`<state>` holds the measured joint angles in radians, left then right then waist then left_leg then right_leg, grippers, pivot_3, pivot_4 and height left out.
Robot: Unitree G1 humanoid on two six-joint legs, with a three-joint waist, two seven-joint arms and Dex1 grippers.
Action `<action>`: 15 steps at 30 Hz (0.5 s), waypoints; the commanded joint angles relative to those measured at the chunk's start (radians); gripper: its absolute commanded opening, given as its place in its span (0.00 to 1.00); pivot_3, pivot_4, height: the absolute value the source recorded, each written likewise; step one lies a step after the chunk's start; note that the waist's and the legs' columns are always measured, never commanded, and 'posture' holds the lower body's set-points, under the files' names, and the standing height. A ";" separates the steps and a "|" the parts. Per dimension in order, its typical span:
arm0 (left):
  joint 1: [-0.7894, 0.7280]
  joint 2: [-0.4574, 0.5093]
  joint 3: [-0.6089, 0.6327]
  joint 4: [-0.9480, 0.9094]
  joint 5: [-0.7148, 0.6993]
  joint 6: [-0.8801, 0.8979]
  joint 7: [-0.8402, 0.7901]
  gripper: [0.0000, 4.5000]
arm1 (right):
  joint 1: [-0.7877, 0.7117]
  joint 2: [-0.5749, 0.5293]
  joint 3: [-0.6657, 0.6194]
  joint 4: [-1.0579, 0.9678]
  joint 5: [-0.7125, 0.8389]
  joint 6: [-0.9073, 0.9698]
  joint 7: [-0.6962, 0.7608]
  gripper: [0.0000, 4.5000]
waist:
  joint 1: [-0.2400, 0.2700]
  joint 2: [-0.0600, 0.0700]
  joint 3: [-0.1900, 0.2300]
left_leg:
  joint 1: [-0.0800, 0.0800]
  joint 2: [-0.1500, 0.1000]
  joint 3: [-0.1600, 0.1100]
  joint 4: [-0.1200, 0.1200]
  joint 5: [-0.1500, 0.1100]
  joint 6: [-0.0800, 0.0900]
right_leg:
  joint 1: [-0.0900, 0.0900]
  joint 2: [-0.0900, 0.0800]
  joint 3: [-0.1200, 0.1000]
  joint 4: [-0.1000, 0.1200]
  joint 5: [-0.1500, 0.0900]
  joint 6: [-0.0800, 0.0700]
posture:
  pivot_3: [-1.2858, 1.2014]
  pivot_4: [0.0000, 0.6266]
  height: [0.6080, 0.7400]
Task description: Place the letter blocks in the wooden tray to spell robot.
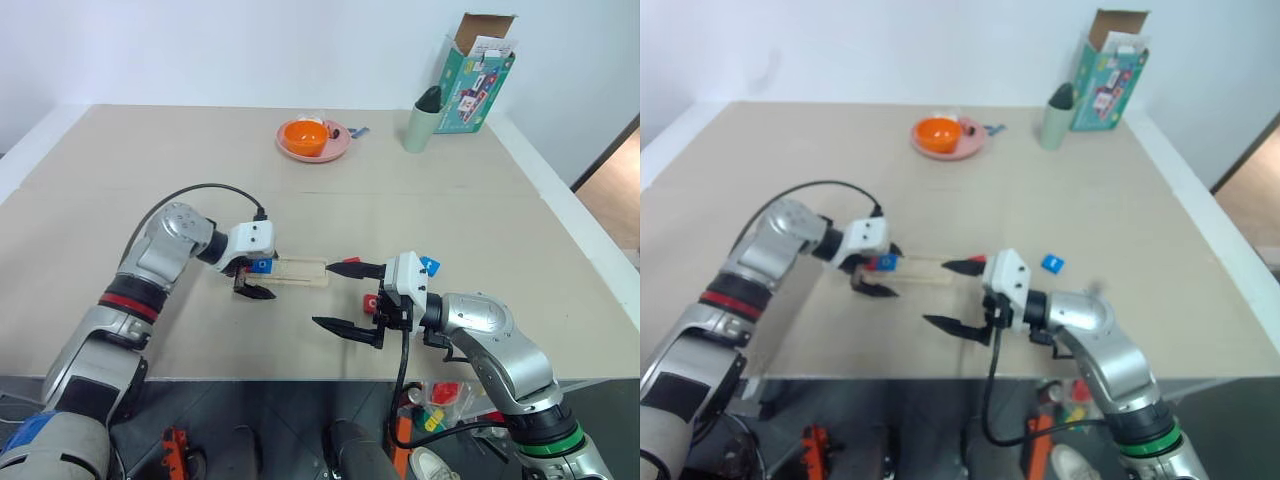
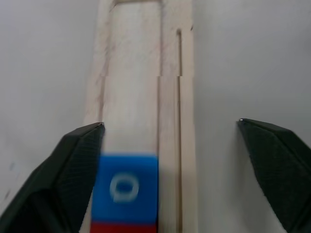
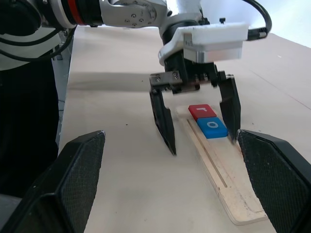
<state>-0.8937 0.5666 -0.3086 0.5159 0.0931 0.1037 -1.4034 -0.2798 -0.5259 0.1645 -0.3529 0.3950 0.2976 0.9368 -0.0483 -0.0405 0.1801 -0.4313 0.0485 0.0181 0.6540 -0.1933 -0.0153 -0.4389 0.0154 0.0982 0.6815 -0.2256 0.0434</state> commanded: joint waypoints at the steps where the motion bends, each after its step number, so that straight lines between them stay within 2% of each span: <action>1: -0.003 0.043 0.101 -0.044 -0.090 0.006 -0.001 0.99 | 0.009 -0.005 -0.009 -0.023 -0.001 -0.024 0.005 1.00 | 0.000 0.000 0.000 | 0.000 0.000 0.000 0.000 0.000 0.000 | 0.000 0.000 0.000 0.000 0.000 0.000 | 0.52 0.24 1.00; 6: 0.107 0.067 0.252 -0.129 -0.257 0.055 0.016 0.99 | 0.004 0.012 -0.019 -0.011 0.008 -0.012 -0.014 1.00 | -0.002 0.000 0.000 | 0.001 0.000 0.000 0.000 0.000 0.000 | 0.000 0.000 0.000 0.000 0.000 0.000 | 0.52 0.24 1.00; 11: 0.293 0.052 0.414 -0.317 -0.429 0.100 0.100 0.99 | -0.013 0.027 -0.040 0.005 0.010 0.005 -0.047 1.00 | 0.000 0.000 0.000 | 0.001 0.002 0.000 0.000 0.000 0.000 | 0.000 0.000 -0.001 0.000 0.000 0.000 | 0.52 0.24 1.00; 15: 0.479 0.035 0.493 -0.505 -0.510 0.142 0.204 0.99 | -0.019 0.035 -0.056 0.006 0.016 0.024 -0.077 1.00 | 0.000 0.000 0.000 | 0.001 0.002 0.001 0.000 0.000 0.000 | 0.001 -0.001 -0.001 0.000 0.000 -0.001 | 0.52 0.24 1.00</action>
<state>-0.4485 0.6064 0.1446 0.1016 -0.3712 0.2330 -1.2395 -0.2849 -0.4961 0.1449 -0.3291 0.3924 0.3198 0.8739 -0.0480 -0.0402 0.1801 -0.4299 0.0502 0.0198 0.6539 -0.1932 -0.0156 -0.4382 0.0141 0.0982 0.6817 -0.2257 0.0426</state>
